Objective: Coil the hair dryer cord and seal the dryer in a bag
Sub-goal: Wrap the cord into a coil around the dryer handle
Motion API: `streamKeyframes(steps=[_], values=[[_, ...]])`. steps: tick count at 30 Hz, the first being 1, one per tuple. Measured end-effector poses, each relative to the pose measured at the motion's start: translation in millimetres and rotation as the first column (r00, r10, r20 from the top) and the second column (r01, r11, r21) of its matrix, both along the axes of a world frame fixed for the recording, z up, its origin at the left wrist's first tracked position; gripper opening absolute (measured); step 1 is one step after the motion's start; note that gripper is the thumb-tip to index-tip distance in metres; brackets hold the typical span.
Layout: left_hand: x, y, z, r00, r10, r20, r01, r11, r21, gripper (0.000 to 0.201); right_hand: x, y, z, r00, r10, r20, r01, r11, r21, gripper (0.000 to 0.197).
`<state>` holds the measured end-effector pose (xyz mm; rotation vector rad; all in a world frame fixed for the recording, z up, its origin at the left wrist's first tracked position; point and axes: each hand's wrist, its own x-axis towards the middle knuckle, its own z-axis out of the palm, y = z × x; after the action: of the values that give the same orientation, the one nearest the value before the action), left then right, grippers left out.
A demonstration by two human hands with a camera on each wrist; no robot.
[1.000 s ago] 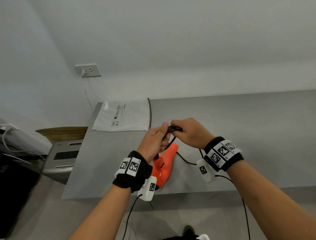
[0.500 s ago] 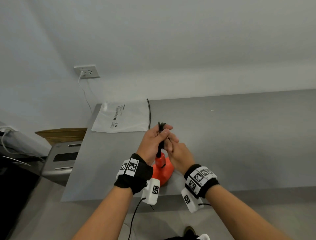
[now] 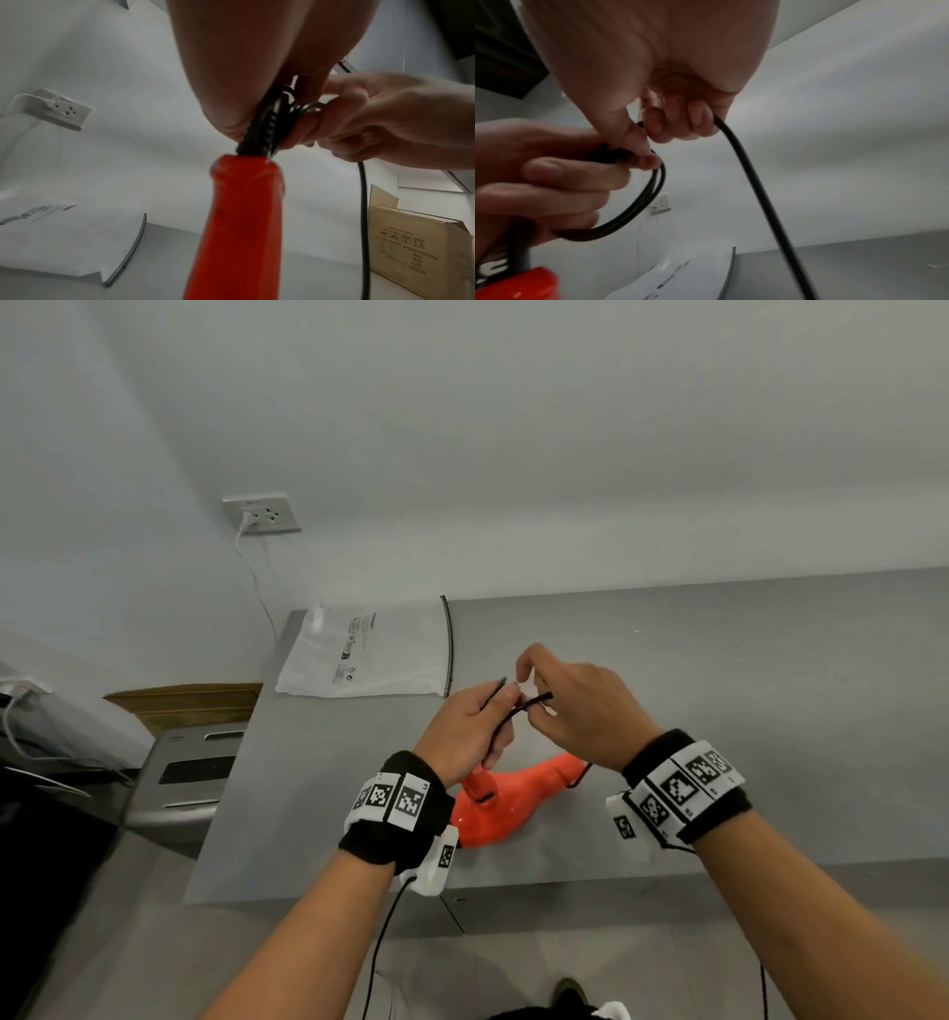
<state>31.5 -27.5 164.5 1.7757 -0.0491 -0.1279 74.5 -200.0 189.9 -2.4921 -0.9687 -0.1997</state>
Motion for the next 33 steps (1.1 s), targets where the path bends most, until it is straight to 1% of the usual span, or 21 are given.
streamKeyframes(steps=[2,3,5,6,7,9,11,12,13,15,17,18,19,21,23,25,27,29,31,33], values=[[1,-2,0,0.999,0.046,-0.008,-0.046,0.999,-0.026,0.037,9,0,-2,0.993,0.016,-0.119,-0.008,0.997,0.072,0.035],[2,-2,-2,0.998,0.063,0.002,-0.063,0.998,-0.011,0.039,11,2,-3,0.98,0.047,-0.194,-0.027,0.994,0.106,0.032],[3,0,-6,0.997,0.072,0.021,-0.073,0.997,0.032,0.043,13,5,-5,0.932,0.11,-0.346,-0.058,0.986,0.157,0.014],[4,1,-7,0.997,0.074,0.02,-0.075,0.996,0.055,0.046,13,5,-5,0.903,0.128,-0.411,-0.064,0.984,0.166,0.009],[4,2,-8,0.996,0.085,0.018,-0.086,0.994,0.072,0.05,14,5,-5,0.881,0.138,-0.453,-0.068,0.984,0.166,0.012],[5,3,-9,0.993,0.117,0.011,-0.118,0.991,0.064,0.055,16,4,-5,0.872,0.156,-0.465,-0.097,0.984,0.148,0.015],[3,4,-9,0.992,0.129,-0.002,-0.129,0.991,0.026,0.047,21,2,-5,0.902,0.164,-0.4,-0.12,0.984,0.132,0.012],[2,4,-8,0.992,0.123,-0.004,-0.122,0.992,0.02,0.041,24,2,-6,0.922,0.149,-0.358,-0.108,0.985,0.132,0.015],[1,4,-9,0.994,0.111,0.005,-0.111,0.993,0.034,0.037,25,2,-6,0.935,0.124,-0.333,-0.085,0.988,0.129,0.017],[1,6,-10,0.995,0.09,0.051,-0.095,0.988,0.122,0.032,25,2,-10,0.947,0.098,-0.308,-0.061,0.99,0.125,0.023],[3,5,-12,0.991,0.094,0.1,-0.112,0.972,0.205,0.034,24,2,-16,0.94,0.093,-0.329,-0.053,0.99,0.128,0.028],[5,5,-14,0.987,0.108,0.116,-0.132,0.966,0.221,0.036,25,0,-19,0.929,0.084,-0.362,-0.033,0.989,0.144,0.026],[7,6,-16,0.984,0.132,0.12,-0.156,0.964,0.216,0.037,26,-6,-23,0.915,0.068,-0.397,0.0,0.986,0.168,0.02],[10,11,-19,0.975,0.2,0.097,-0.212,0.967,0.141,0.038,29,-23,-36,0.896,0.005,-0.444,0.085,0.98,0.182,0.011],[12,20,-21,0.967,0.248,0.063,-0.252,0.965,0.067,0.038,33,-47,-61,0.873,-0.105,-0.477,0.186,0.974,0.126,0.013],[13,29,-23,0.962,0.269,0.049,-0.271,0.962,0.03,0.036,32,-70,-93,0.83,-0.225,-0.51,0.278,0.96,0.029,0.016],[16,34,-24,0.96,0.278,0.035,-0.278,0.96,0.007,0.035,27,-86,-128,0.807,-0.295,-0.511,0.273,0.954,-0.12,0.018],[17,36,-24,0.96,0.279,0.032,-0.28,0.96,0.001,0.034,17,-96,-155,0.806,-0.348,-0.478,0.239,0.931,-0.275,0.024],[18,35,-24,0.96,0.276,0.033,-0.277,0.961,0.003,0.033,7,-103,-173,0.784,-0.411,-0.465,0.258,0.897,-0.359,0.029],[19,33,-24,0.961,0.276,0.026,-0.276,0.961,-0.001,0.033,-2,-105,-176,0.758,-0.457,-0.465,0.256,0.865,-0.432,0.031]])
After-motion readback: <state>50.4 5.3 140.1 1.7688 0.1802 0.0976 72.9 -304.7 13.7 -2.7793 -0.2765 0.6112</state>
